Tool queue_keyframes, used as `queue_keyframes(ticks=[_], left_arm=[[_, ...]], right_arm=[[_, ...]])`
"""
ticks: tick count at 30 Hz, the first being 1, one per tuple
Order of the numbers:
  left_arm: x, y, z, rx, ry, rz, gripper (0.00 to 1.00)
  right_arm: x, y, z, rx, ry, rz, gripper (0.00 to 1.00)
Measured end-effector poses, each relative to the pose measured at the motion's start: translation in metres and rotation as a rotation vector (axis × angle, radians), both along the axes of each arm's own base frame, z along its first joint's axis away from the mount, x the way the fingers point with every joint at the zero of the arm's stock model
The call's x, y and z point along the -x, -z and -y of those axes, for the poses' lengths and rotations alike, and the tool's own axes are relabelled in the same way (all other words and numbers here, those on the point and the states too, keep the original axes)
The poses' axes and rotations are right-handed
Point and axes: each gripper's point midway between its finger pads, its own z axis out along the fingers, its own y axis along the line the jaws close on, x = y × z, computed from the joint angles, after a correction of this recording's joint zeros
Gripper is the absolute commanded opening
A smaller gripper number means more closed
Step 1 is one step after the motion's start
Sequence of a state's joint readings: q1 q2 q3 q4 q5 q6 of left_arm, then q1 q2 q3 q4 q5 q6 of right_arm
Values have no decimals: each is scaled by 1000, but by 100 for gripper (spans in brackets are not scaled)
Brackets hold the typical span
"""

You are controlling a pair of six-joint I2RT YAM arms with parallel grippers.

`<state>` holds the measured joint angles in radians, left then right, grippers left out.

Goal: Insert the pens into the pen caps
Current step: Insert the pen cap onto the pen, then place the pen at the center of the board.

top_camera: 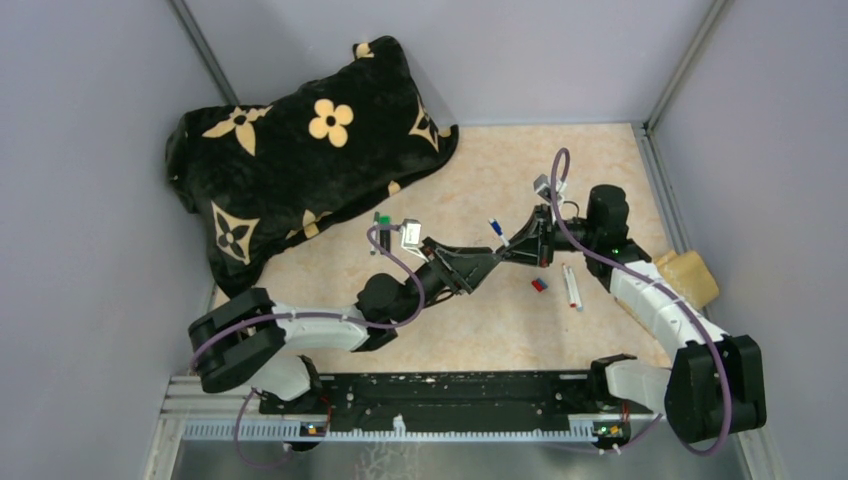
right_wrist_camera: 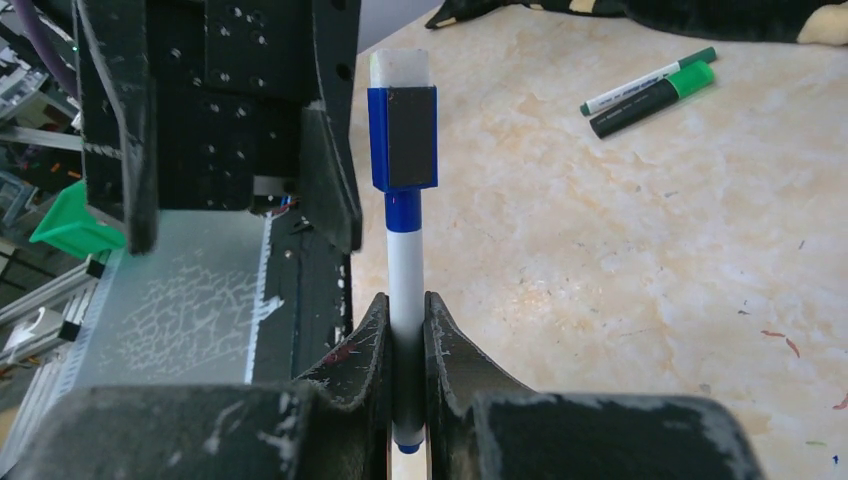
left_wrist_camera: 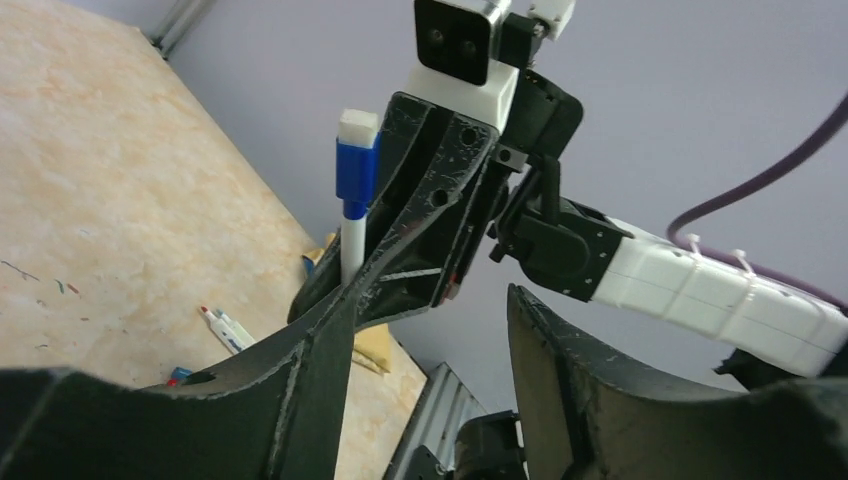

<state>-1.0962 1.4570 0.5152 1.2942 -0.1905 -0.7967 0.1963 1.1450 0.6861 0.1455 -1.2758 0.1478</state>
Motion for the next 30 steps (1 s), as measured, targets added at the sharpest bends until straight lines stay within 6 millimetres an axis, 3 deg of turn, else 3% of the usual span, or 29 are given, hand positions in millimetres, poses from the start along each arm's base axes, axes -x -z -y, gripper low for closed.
queue_keyframes(ticks=[4, 11, 18, 26, 30], left_arm=[[10, -8, -15, 2, 6, 3, 76], [9, 1, -19, -24, 6, 9, 75], [-13, 26, -1, -101, -4, 19, 60], [-20, 9, 16, -74, 8, 86, 44], [-20, 9, 17, -74, 11, 93, 33]], right_arm=[[-1, 0, 0, 1, -4, 27, 0], [4, 0, 0, -6, -40, 59, 0], [8, -1, 0, -13, -61, 59, 0], [8, 1, 0, -13, -65, 50, 0], [8, 1, 0, -13, -65, 43, 0]])
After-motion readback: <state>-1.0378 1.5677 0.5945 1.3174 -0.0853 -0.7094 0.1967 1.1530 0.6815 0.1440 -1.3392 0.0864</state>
